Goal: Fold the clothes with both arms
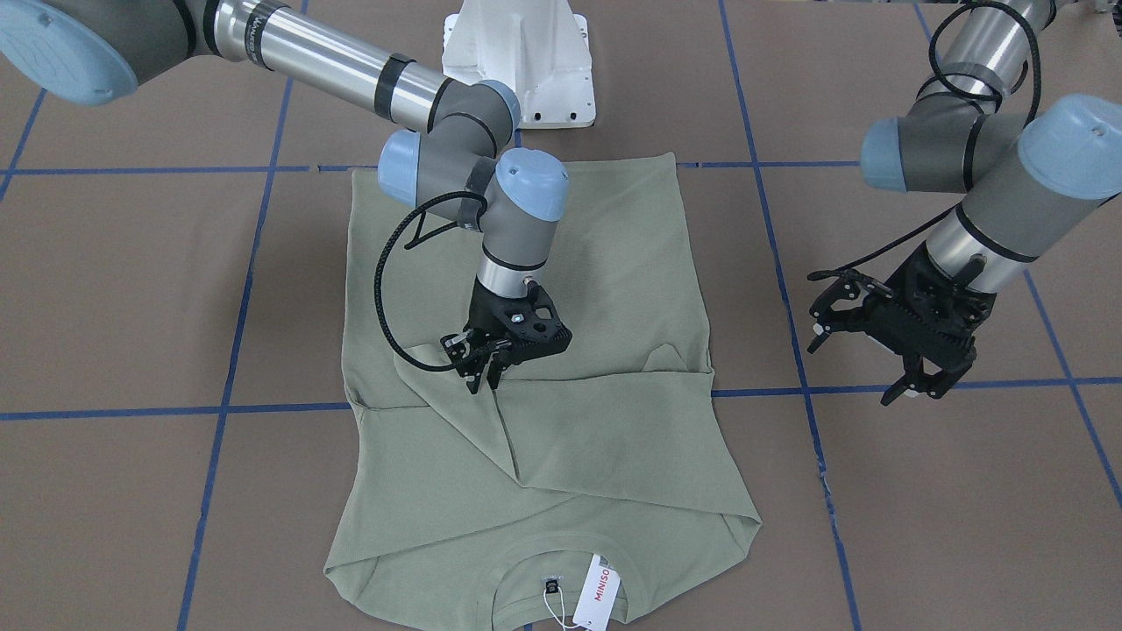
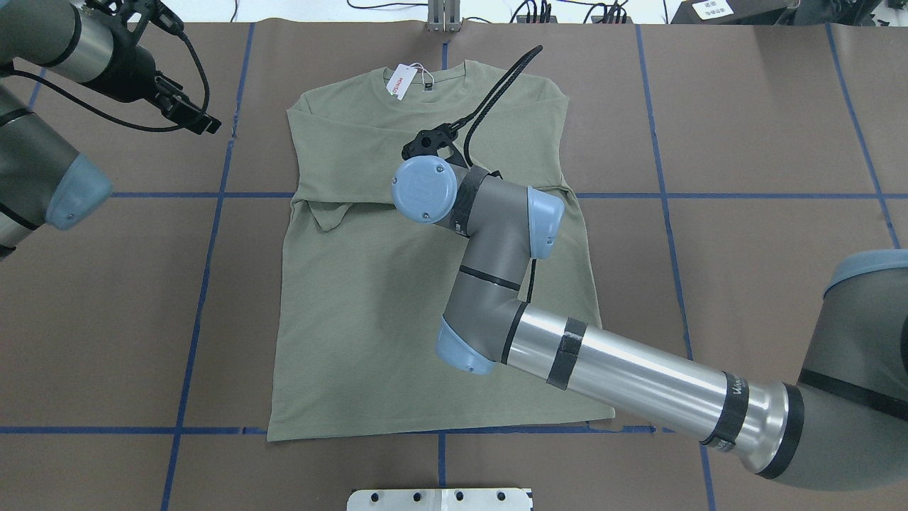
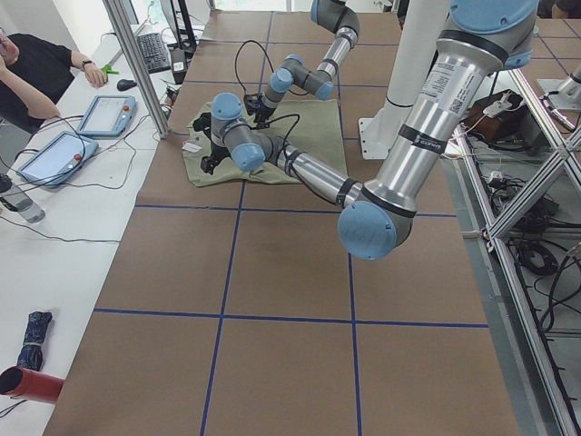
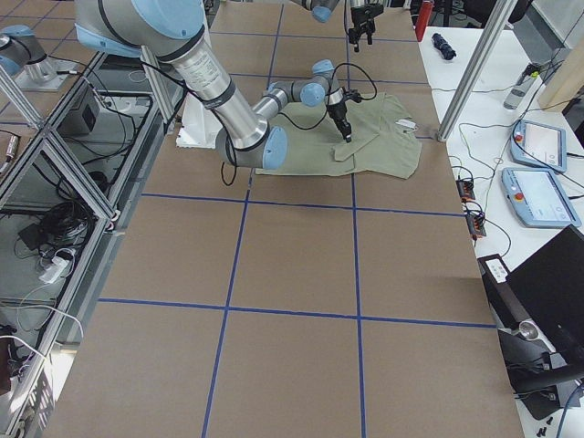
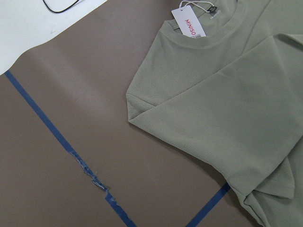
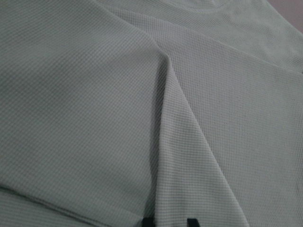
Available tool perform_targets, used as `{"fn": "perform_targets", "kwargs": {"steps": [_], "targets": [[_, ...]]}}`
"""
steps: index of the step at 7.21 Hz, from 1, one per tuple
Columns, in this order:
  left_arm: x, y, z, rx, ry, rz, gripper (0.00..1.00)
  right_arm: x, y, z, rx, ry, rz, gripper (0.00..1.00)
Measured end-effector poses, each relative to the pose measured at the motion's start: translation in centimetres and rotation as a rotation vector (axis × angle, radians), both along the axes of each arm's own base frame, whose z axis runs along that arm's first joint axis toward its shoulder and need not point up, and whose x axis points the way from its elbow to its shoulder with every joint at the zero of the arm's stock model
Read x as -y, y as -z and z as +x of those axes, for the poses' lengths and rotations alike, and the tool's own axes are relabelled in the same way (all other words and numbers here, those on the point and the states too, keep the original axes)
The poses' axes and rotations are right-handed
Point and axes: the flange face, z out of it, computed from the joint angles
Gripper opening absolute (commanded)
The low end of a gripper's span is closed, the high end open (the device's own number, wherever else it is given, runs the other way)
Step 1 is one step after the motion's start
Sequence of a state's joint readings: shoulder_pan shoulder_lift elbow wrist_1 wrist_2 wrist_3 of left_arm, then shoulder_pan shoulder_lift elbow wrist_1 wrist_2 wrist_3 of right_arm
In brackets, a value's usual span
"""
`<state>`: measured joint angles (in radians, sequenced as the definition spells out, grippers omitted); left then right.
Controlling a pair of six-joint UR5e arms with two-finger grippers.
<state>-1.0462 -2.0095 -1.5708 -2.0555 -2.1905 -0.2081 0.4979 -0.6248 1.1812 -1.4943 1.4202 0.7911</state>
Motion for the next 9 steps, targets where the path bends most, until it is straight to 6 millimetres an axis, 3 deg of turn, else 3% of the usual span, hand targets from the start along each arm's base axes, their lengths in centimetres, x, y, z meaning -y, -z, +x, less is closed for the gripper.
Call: {"fn": "perform_targets", "kwargs": {"steps": [3,5,6,7,9], "targets": [[0.0,0.0,0.0,-0.002,0.0,0.003,1.0,1.2,0.2,1.0,-0.023,-0.003,0.034,0.0],[0.0,0.1,0.0,-0.003,0.0,0.004,1.0,5.1,0.0,4.5,-0.058,-0.006,0.069,0.0],[0.0,0.1,0.0,-0.003,0.0,0.005,1.0,7.0,-1.0,6.4,-0.086,-0.004,0.079,0.21],[0.0,0.1,0.0,-0.003,0.001,0.004,1.0,8.2,-2.2,7.7,-0.108,-0.004,0.079,0.99],[0.0,0.0,-0.1,-0.003,0.002,0.004,1.0,9.1,-4.0,8.2,-0.081,-0.019,0.097,1.0]]}}
